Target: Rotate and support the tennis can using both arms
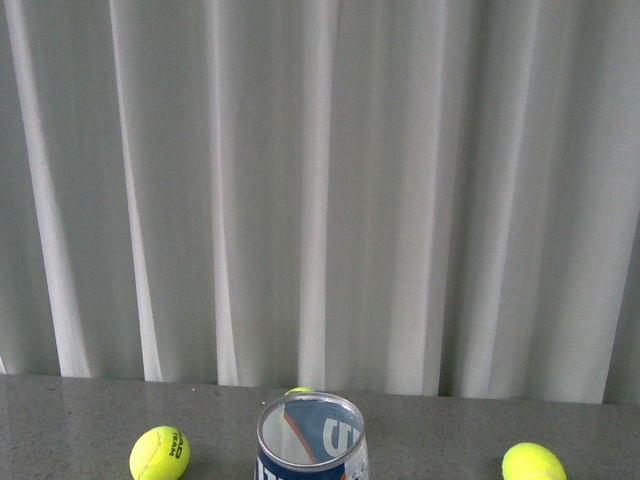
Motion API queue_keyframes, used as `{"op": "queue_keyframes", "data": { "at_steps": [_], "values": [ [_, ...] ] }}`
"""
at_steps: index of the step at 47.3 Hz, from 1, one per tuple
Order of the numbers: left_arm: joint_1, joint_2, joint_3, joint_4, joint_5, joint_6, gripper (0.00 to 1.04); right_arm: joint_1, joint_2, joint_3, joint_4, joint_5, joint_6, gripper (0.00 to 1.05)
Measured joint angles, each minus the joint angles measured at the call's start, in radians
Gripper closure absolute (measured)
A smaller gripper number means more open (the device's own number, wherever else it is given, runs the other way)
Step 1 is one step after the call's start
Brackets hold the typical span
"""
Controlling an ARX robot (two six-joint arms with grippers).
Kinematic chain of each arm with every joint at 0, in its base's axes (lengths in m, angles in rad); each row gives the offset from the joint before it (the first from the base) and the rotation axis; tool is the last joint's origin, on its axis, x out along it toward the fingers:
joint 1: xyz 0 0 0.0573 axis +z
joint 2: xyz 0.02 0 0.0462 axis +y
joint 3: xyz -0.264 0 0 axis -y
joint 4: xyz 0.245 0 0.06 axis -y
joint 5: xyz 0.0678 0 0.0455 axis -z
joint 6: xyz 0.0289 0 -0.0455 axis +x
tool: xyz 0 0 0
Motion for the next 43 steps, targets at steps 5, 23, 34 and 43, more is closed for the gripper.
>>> {"op": "queue_keyframes", "data": {
  "at_steps": [5,23,34,43],
  "values": [
    [0.000,0.000,0.000,0.000,0.000,0.000,0.10,0.000,0.000,0.000,0.000,0.000,0.000,0.07],
    [0.000,0.000,0.000,0.000,0.000,0.001,0.07,0.000,0.000,0.000,0.000,0.000,0.000,0.07],
    [0.000,0.000,0.000,0.000,0.000,0.001,0.07,0.000,0.000,0.000,0.000,0.000,0.000,0.07],
    [0.000,0.000,0.000,0.000,0.000,0.001,0.07,0.000,0.000,0.000,0.000,0.000,0.000,0.07]
  ]
}}
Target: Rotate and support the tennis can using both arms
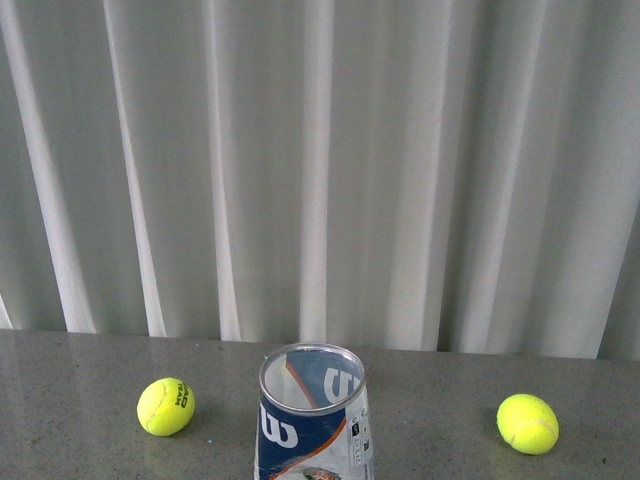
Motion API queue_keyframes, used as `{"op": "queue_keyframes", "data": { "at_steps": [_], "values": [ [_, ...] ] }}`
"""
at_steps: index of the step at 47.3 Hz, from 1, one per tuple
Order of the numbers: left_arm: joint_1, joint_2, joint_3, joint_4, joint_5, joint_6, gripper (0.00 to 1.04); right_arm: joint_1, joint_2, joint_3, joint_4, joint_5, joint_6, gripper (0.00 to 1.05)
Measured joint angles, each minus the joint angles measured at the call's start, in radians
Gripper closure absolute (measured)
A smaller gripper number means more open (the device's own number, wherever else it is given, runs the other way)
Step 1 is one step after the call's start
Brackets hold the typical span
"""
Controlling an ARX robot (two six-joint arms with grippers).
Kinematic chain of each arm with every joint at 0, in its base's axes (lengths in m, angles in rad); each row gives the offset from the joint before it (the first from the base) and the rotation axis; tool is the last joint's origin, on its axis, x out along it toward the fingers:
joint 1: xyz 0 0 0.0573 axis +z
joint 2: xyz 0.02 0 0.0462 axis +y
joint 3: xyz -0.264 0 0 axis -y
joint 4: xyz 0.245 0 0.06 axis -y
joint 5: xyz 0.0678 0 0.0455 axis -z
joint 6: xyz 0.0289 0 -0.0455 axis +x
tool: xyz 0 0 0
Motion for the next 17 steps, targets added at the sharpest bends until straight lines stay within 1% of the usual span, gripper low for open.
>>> {"op": "queue_keyframes", "data": {
  "at_steps": [17],
  "values": [
    [0.000,0.000,0.000,0.000,0.000,0.000,0.07,0.000,0.000,0.000,0.000,0.000,0.000,0.07]
  ]
}}
